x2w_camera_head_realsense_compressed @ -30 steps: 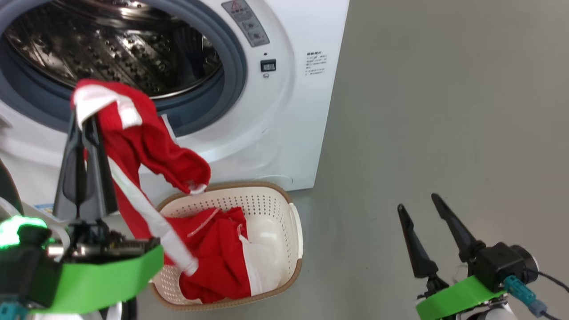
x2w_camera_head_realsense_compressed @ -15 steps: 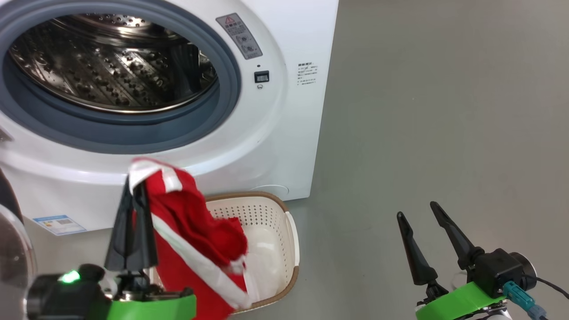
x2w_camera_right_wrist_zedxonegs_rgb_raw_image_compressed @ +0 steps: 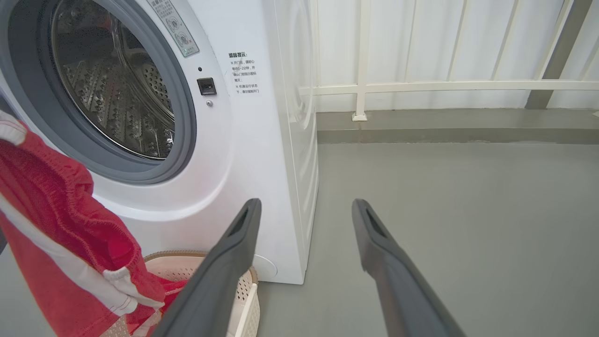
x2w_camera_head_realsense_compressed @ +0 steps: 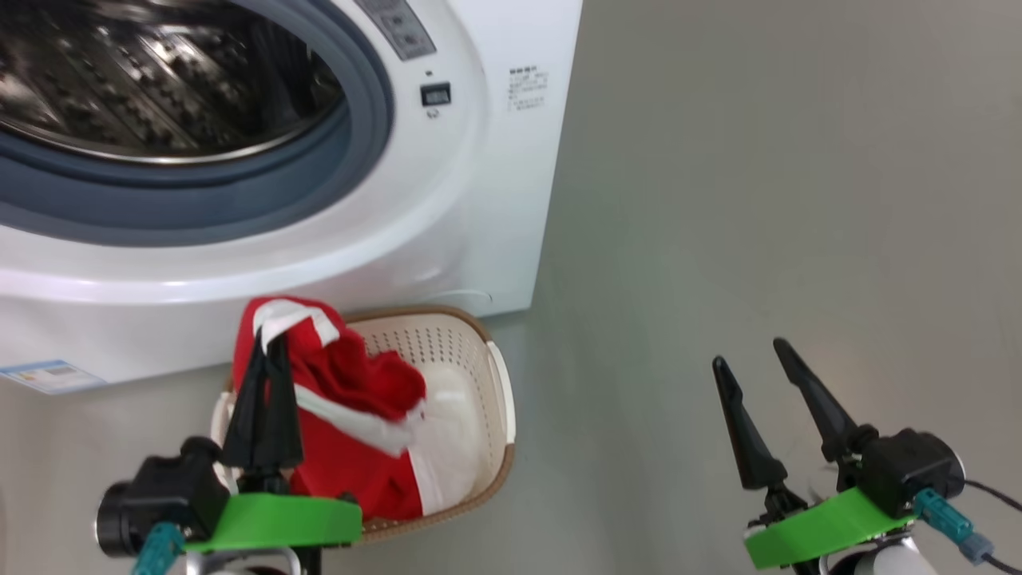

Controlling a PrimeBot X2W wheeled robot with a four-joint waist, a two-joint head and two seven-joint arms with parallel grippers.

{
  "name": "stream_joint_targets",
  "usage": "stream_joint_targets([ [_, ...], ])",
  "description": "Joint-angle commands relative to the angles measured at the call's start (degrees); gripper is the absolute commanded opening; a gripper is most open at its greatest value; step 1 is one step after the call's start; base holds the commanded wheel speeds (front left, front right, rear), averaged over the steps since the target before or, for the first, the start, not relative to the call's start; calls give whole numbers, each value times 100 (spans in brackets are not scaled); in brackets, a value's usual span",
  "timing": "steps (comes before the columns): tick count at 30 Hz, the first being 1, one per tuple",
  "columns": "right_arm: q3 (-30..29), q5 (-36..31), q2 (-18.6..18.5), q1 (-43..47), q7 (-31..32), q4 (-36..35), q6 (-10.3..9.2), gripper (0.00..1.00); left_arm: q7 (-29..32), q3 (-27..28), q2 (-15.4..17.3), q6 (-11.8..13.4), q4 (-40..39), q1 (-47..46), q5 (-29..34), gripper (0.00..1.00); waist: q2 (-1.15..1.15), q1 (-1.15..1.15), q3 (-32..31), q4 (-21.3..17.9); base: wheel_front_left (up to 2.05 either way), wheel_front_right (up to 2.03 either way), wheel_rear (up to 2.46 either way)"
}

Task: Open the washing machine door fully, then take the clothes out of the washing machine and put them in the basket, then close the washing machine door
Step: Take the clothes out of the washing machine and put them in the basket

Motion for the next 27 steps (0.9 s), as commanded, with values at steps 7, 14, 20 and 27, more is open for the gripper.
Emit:
stream_joint_targets([
  [7, 151, 121, -44, -492, -37, -267, 28, 100, -66, 799, -330, -651, 878, -546, 184, 0, 0, 0, 990, -311, 0, 0, 0],
  [14, 182, 208, -44, -819, -37, -317, 28, 100, -66, 1172, -455, -1008, 2087, -1017, 211, 0, 0, 0, 1531, -383, 0, 0, 0],
  [20, 213, 265, -44, -988, -37, -349, 28, 100, -66, 1327, -467, -1127, 2792, -1275, 113, 0, 0, 0, 1792, -440, 0, 0, 0],
  [27, 230, 316, -44, -1116, -37, -341, 28, 100, -66, 1261, -468, -1178, 3652, -1523, -124, 0, 0, 0, 1988, -447, 0, 0, 0],
])
